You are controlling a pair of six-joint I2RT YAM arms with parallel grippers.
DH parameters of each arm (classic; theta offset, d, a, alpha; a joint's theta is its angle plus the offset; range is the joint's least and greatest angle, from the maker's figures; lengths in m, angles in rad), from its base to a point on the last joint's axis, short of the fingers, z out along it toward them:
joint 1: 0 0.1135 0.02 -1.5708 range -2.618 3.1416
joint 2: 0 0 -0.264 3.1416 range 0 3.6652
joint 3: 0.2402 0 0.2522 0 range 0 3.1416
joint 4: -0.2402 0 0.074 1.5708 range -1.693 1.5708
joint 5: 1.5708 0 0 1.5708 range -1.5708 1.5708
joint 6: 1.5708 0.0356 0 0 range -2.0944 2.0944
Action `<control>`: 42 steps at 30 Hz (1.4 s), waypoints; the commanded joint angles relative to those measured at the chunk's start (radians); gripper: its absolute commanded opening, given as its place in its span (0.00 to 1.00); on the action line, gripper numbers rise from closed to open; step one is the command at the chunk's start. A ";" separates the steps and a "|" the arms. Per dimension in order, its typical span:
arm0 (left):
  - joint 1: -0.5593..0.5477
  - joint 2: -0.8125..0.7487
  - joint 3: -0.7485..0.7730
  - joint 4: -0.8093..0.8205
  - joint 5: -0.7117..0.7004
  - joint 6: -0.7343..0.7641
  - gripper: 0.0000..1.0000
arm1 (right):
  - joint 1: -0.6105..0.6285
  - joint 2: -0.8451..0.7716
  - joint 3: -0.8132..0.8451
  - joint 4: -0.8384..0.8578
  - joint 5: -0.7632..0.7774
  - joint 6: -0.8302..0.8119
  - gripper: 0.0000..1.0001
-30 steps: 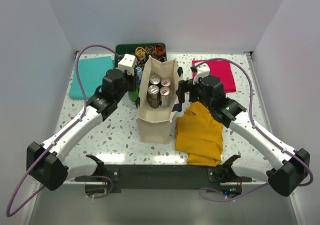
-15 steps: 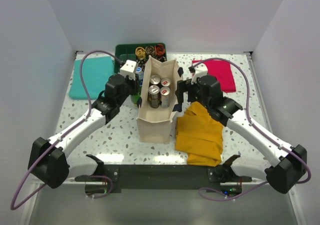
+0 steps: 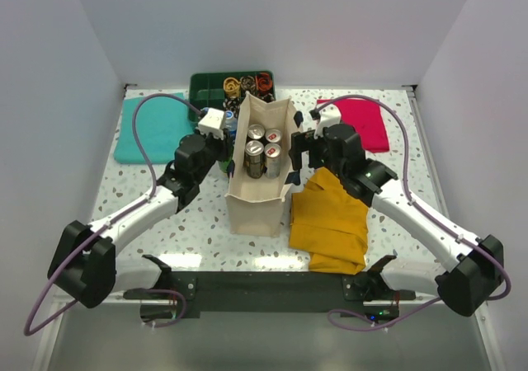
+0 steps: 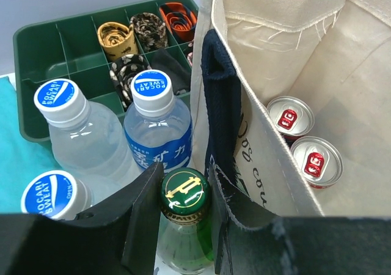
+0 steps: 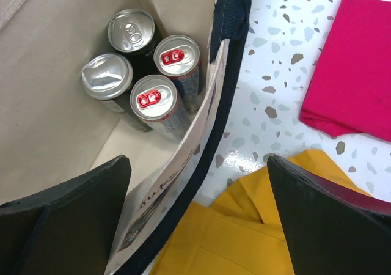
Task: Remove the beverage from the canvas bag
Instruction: Place the drink at the center of the board.
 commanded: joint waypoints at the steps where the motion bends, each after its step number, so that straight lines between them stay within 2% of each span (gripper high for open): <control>1: 0.004 0.008 0.015 0.308 0.030 0.017 0.00 | 0.000 0.013 0.030 0.042 0.030 0.001 0.98; 13: 0.003 0.070 0.000 0.405 0.005 0.081 0.00 | 0.000 0.030 0.038 0.039 0.036 -0.003 0.98; 40: 0.003 0.147 -0.008 0.432 -0.054 0.087 0.00 | 0.000 0.050 0.053 0.036 0.038 -0.022 0.98; 42: 0.003 0.149 -0.009 0.428 -0.056 0.081 0.07 | 0.000 0.047 0.049 0.038 0.038 -0.022 0.98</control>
